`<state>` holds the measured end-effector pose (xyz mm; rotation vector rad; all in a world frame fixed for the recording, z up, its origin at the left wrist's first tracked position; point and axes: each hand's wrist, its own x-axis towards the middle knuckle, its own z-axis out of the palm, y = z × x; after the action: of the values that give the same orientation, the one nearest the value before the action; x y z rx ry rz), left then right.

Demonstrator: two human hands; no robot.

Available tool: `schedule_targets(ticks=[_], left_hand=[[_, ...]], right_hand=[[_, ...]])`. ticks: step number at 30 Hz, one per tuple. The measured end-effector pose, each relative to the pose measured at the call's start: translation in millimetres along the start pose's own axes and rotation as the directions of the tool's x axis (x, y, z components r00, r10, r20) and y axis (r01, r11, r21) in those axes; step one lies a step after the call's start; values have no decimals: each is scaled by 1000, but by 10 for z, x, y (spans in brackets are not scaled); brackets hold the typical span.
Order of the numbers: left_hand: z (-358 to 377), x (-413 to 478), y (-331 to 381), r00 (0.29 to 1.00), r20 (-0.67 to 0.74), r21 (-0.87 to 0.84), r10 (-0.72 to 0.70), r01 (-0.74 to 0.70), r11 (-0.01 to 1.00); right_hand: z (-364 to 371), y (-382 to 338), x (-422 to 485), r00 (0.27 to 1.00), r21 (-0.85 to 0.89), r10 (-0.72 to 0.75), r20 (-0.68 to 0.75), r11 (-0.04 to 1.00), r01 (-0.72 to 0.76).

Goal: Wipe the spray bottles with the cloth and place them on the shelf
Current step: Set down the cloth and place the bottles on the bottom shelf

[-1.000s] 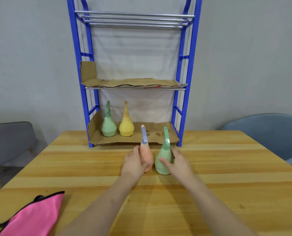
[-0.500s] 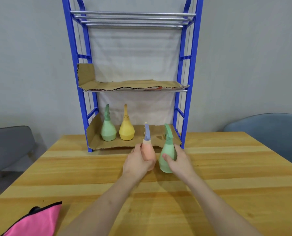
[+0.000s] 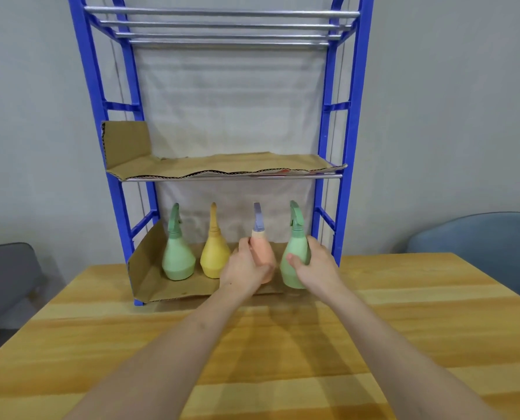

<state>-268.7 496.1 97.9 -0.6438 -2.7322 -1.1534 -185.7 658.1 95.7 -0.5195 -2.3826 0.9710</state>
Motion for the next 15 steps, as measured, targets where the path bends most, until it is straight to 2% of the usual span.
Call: schedule_targets(ticks=[8, 12, 15], left_hand=[[338, 392, -211, 999, -22, 18, 29, -29, 999], [416, 419, -266, 997, -55, 30, 60, -58, 998], [459, 369, -302, 996, -83, 64, 43, -38, 997]], right_hand=[[241, 275, 344, 1000, -8, -2, -29, 1000, 1], [353, 340, 357, 998, -6, -55, -43, 999, 54], [358, 368, 344, 998, 28, -42, -36, 999, 43]])
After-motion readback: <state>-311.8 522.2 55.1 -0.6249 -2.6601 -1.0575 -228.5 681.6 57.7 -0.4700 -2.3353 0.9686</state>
